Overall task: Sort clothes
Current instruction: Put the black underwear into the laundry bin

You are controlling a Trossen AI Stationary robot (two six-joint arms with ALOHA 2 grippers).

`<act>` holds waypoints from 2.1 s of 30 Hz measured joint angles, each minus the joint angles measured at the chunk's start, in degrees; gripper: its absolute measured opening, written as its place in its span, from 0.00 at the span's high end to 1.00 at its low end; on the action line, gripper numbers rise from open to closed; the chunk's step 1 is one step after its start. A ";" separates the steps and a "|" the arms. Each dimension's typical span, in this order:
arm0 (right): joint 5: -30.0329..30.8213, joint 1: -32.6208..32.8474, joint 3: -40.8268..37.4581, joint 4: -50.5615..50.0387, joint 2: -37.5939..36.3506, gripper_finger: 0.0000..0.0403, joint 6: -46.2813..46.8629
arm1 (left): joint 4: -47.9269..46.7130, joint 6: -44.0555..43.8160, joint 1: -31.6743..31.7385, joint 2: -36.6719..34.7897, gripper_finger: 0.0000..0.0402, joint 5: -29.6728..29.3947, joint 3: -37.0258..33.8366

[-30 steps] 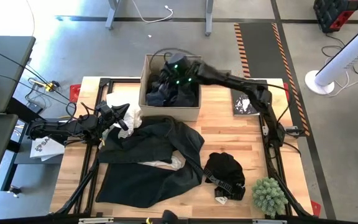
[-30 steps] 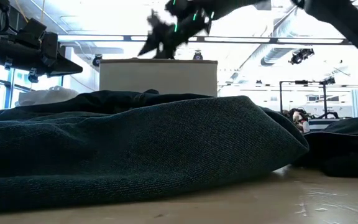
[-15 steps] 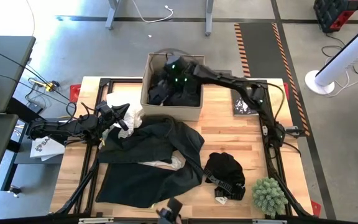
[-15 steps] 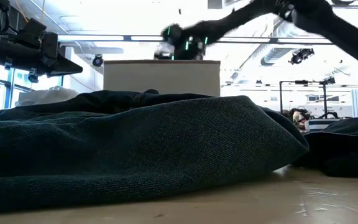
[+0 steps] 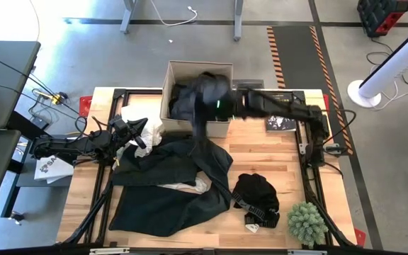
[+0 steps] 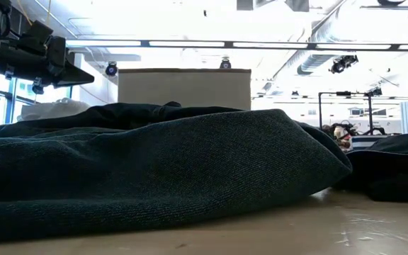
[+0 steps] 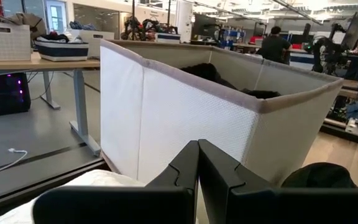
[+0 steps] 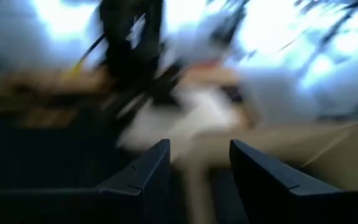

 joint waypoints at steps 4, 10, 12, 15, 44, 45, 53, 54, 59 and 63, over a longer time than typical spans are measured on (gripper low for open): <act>-4.25 7.32 -0.48 -11.44 0.46 0.60 4.63 | 0.05 -2.10 -0.04 0.00 0.98 1.12 0.01; -6.60 14.86 -11.44 -8.57 0.76 0.60 14.90 | 0.39 -2.96 -0.04 0.02 0.98 28.23 0.66; -6.72 16.06 -16.55 -5.06 0.69 0.60 18.15 | 0.84 -1.74 -0.05 0.00 0.98 37.48 1.32; -6.97 16.34 -25.36 2.69 0.61 0.60 22.21 | 0.51 -1.48 -0.04 0.02 0.98 43.62 1.44; 2.99 7.17 -42.93 26.32 -3.67 0.60 21.12 | -0.54 -11.56 0.01 0.02 0.98 40.75 1.48; 2.79 8.59 -40.75 22.40 -4.25 0.60 21.11 | -0.57 -11.63 0.00 0.02 0.98 41.14 1.48; -5.34 21.65 -29.92 -4.52 -4.72 0.60 32.87 | -0.76 -13.82 -0.02 0.02 0.98 45.84 1.48; -7.15 23.23 -29.92 -6.50 -4.72 0.60 35.93 | -0.76 -14.10 -0.02 0.02 0.98 45.92 1.48; -8.93 29.51 -33.66 -11.97 -4.70 0.60 54.09 | -0.79 -15.03 -0.03 0.02 0.98 45.94 1.48; -8.65 32.16 -39.87 -15.31 -4.68 0.60 67.07 | -0.82 -15.05 -0.03 0.02 0.98 45.94 1.48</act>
